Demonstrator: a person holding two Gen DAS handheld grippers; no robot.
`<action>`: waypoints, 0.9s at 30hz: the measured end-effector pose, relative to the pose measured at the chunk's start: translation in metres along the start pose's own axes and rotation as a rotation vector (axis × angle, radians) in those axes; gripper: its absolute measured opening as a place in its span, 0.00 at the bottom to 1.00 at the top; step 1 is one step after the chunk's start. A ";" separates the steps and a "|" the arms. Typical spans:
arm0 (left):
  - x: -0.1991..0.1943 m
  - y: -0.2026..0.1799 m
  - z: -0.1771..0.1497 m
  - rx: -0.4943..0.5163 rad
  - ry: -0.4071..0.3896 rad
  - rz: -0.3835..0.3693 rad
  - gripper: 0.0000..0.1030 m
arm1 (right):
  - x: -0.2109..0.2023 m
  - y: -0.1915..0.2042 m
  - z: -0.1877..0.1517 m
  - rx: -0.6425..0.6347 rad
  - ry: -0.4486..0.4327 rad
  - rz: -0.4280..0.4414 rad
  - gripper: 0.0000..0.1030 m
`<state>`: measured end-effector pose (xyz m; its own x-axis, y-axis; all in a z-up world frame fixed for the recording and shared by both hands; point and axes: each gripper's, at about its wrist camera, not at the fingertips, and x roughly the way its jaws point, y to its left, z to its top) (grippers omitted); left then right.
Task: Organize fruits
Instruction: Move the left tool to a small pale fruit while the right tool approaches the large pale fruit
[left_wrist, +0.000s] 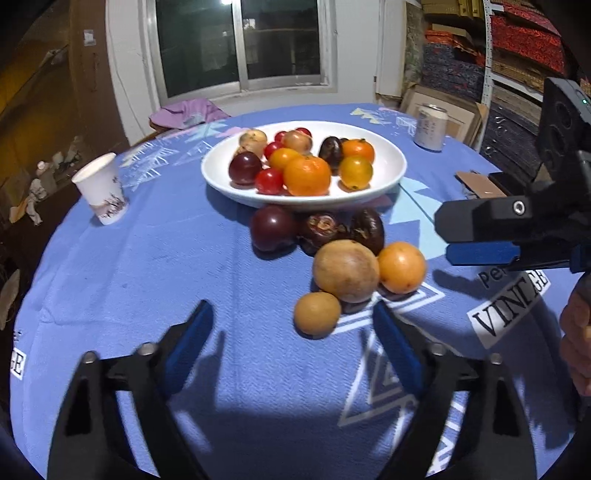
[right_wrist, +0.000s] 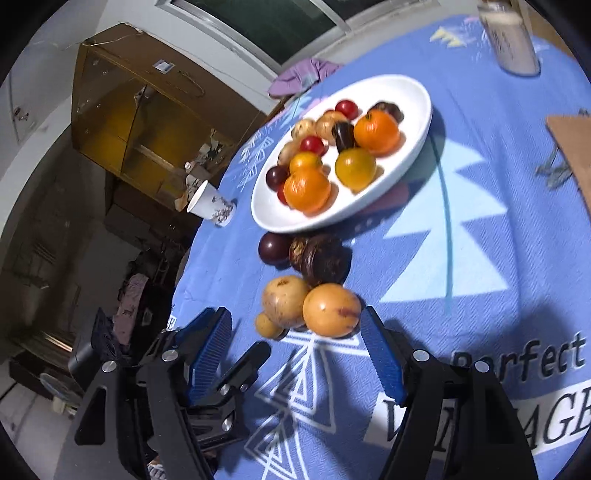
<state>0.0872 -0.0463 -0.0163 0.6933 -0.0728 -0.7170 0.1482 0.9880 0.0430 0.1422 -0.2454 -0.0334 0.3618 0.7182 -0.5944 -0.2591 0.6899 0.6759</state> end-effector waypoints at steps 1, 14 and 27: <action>0.004 0.000 -0.001 -0.003 0.020 -0.022 0.63 | 0.001 0.000 -0.001 0.003 0.004 0.000 0.70; 0.021 -0.009 0.000 0.009 0.087 -0.133 0.51 | 0.028 -0.009 -0.007 0.037 0.091 -0.056 0.47; 0.027 -0.007 0.007 -0.014 0.085 -0.120 0.47 | 0.036 -0.019 0.003 0.115 0.083 -0.011 0.47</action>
<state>0.1099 -0.0559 -0.0316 0.6085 -0.1797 -0.7729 0.2161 0.9747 -0.0565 0.1627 -0.2330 -0.0657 0.2879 0.7187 -0.6329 -0.1492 0.6865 0.7116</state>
